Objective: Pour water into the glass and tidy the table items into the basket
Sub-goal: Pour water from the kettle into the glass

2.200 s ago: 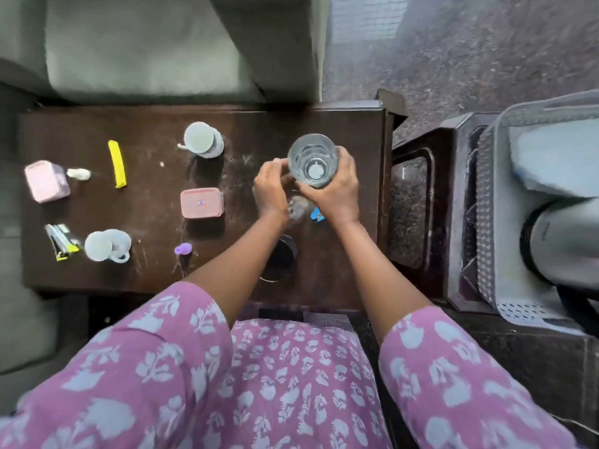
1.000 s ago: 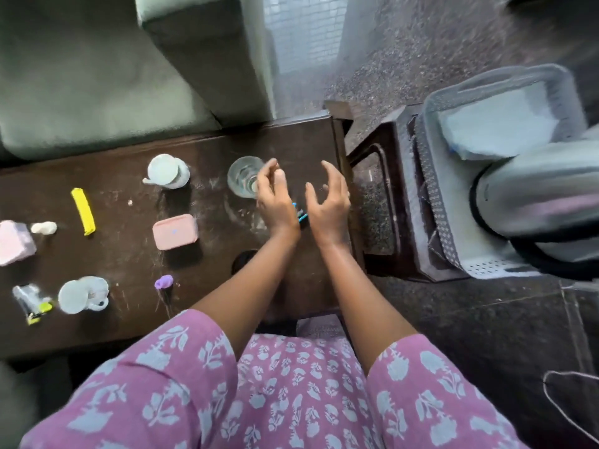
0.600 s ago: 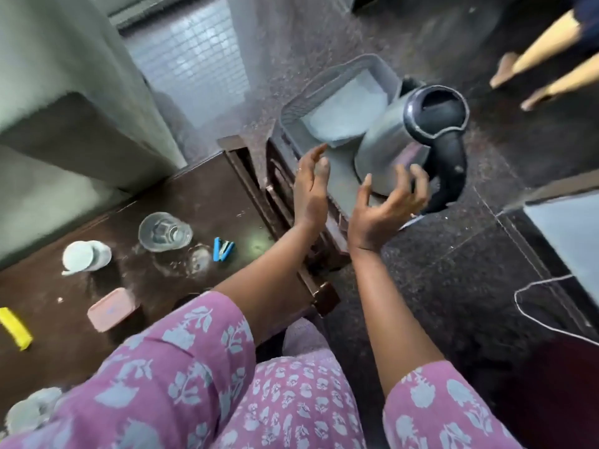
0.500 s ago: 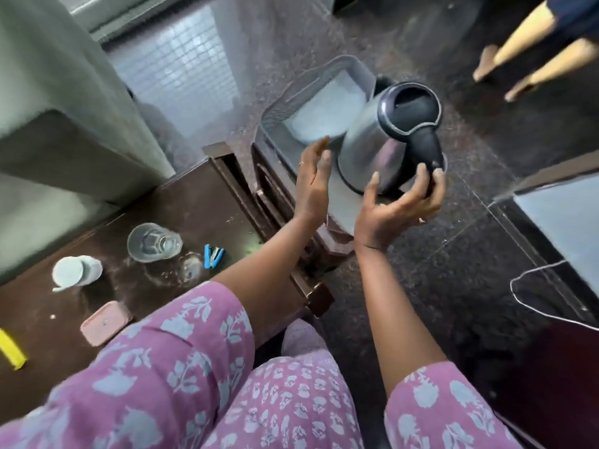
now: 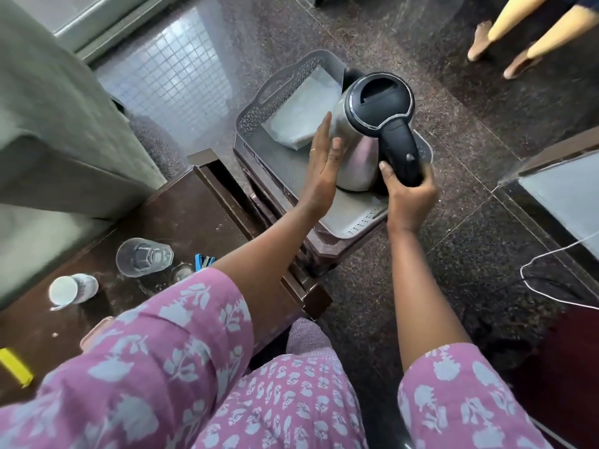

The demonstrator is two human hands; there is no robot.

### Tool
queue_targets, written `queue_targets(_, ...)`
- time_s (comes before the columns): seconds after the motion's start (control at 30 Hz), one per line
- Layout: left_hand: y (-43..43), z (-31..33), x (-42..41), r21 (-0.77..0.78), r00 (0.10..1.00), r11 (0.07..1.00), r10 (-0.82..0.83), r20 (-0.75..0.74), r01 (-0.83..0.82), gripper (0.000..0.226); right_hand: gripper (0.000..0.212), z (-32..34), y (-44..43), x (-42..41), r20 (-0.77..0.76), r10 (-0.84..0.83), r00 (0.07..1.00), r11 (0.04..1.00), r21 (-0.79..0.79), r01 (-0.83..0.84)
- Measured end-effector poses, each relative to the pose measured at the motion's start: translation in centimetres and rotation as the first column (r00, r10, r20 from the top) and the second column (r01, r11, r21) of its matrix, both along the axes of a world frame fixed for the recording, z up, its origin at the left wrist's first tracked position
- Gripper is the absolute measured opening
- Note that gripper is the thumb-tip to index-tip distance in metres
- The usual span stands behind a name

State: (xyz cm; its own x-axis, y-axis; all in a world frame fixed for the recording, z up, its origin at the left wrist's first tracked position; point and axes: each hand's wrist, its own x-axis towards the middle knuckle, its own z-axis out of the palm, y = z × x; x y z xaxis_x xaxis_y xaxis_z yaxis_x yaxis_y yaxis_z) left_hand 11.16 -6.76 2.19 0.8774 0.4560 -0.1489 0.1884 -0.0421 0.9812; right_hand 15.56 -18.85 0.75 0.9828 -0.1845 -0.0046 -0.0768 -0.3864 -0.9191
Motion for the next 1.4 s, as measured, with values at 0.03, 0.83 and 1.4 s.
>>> queue_targets(0.03,-0.1,0.0,0.1,0.020,1.000,1.000,-0.011,0.001,0.011,0.057,0.035,0.0,0.0,0.2,-0.003,0.017,1.000,1.000,-0.006,-0.017)
queue_targets(0.83,6.2,4.1,-3.0,-0.020,0.910,0.926,0.375,0.179,-0.378,0.082,0.010,11.0,5.2,1.0,0.279,0.334,0.900,0.938,-0.193,-0.288)
queue_targets(1.4,17.4,-3.3,-25.3,0.311,0.578,0.595,0.801,-0.155,-0.741,0.036,0.016,11.3,20.6,-11.1,0.103,0.876,0.471,0.476,-0.335,-0.813)
